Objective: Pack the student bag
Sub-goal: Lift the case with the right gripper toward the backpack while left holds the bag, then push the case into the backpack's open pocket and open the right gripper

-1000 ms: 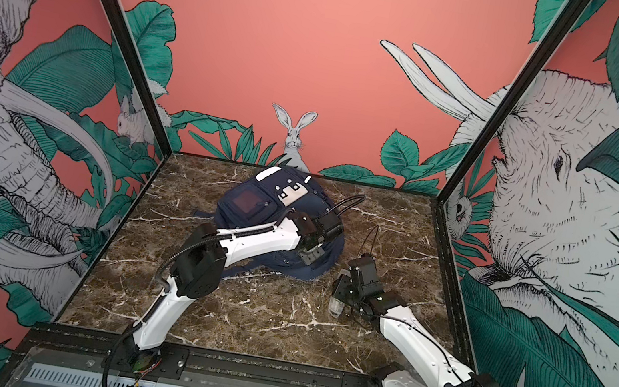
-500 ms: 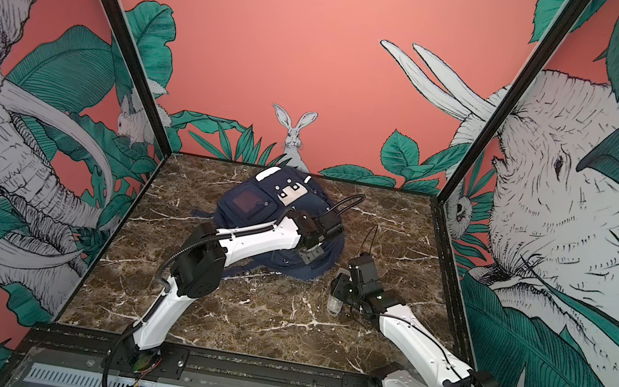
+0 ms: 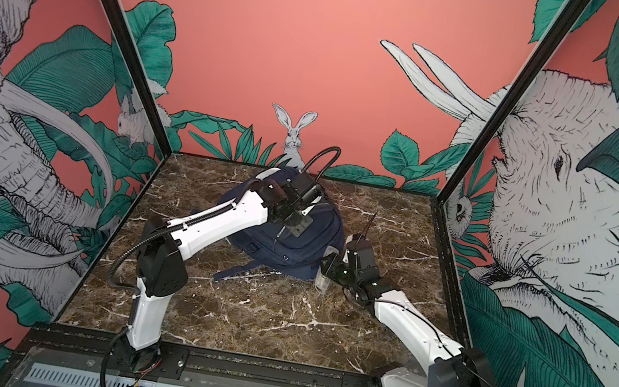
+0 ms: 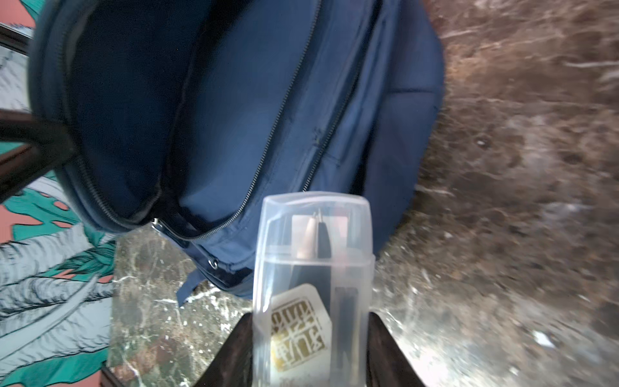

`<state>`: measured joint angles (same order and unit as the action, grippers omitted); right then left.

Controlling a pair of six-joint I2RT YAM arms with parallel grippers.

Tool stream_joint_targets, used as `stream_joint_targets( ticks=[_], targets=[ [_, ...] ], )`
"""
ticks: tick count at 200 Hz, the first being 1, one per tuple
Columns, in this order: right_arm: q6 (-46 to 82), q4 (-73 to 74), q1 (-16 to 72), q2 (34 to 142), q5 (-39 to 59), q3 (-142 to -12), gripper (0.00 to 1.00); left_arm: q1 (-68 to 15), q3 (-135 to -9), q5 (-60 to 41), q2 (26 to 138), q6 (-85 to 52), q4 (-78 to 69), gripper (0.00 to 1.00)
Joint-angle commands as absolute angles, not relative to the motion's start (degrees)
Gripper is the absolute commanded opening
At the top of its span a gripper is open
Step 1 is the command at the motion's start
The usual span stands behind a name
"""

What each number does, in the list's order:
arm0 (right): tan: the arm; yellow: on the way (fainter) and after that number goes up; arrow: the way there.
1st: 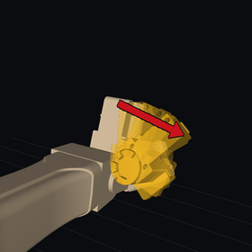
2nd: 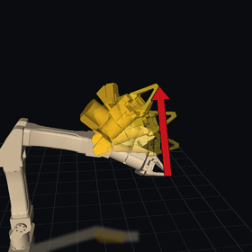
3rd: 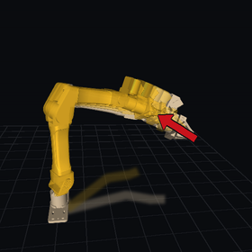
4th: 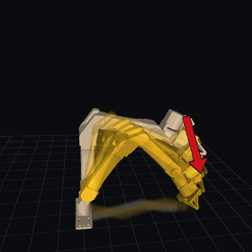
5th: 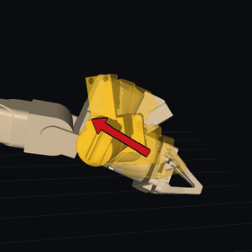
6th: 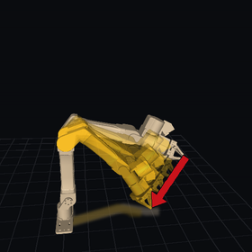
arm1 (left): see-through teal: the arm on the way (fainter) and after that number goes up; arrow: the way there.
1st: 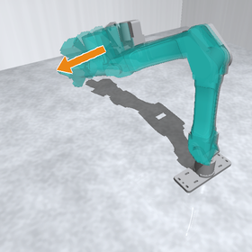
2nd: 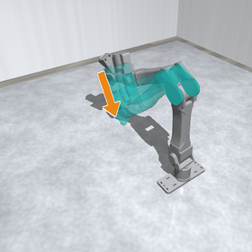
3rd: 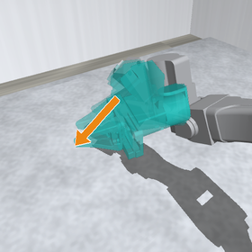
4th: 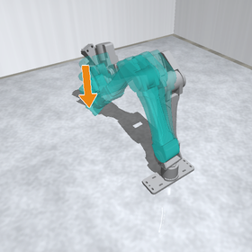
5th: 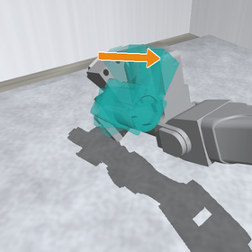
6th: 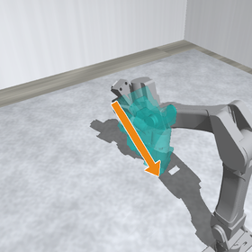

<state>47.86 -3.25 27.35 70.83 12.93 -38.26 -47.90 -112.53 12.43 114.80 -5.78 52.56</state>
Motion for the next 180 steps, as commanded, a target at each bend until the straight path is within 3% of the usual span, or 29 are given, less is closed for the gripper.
stream_joint_targets(
  ticks=[1,96,143,156,180],
  targets=[
    [50.82,4.63,27.08,73.36,15.00,-40.41,0.18,-48.17,-111.13,10.86,110.46,-5.80,51.44,0.00],
    [62.58,18.82,26.60,97.36,25.04,-57.22,0.17,-47.55,-108.98,10.08,107.35,-6.48,49.92,0.00],
    [68.53,23.96,25.76,105.81,25.22,-62.53,0.20,-47.59,-108.94,8.80,107.32,-7.36,49.27,0.00],
    [69.72,25.85,25.54,107.22,26.04,-63.15,0.25,-47.60,-108.94,8.23,107.50,-7.64,49.07,0.00],
    [69.16,25.24,25.34,107.28,26.77,-63.33,0.50,-47.55,-109.20,8.04,108.09,-7.95,49.04,0.00]
  ],
)
